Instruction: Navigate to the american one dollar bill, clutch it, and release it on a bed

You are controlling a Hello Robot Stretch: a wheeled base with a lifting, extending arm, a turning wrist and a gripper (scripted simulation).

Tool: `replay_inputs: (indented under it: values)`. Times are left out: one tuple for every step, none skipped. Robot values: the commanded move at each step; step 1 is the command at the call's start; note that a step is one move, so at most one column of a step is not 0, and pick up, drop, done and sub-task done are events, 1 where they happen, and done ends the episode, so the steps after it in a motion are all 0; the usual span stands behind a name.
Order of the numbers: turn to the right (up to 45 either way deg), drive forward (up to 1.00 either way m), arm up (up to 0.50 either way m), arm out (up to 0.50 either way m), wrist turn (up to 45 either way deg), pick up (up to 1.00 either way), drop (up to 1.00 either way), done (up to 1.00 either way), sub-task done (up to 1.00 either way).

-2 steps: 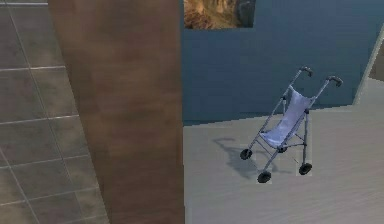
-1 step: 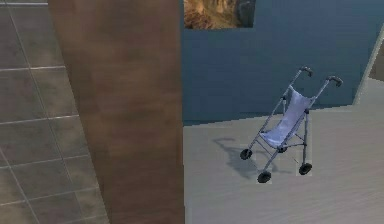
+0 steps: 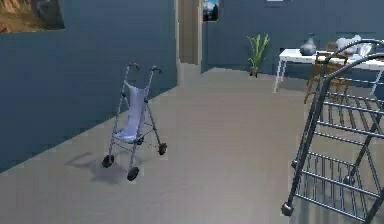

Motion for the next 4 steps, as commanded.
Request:
replay_inputs:
  values:
    - [45.0, 0.0, 0.0, 0.0, 0.0, 0.0, 0.0, 0.0, 0.0]
    - [6.0, 0.0, 0.0, 0.0, 0.0, 0.0, 0.0, 0.0, 0.0]
    - [0.0, 0.25, 0.0, 0.0, 0.0, 0.0, 0.0, 0.0, 0.0]
    - [-45.0, 0.0, 0.0, 0.0, 0.0, 0.0, 0.0, 0.0, 0.0]
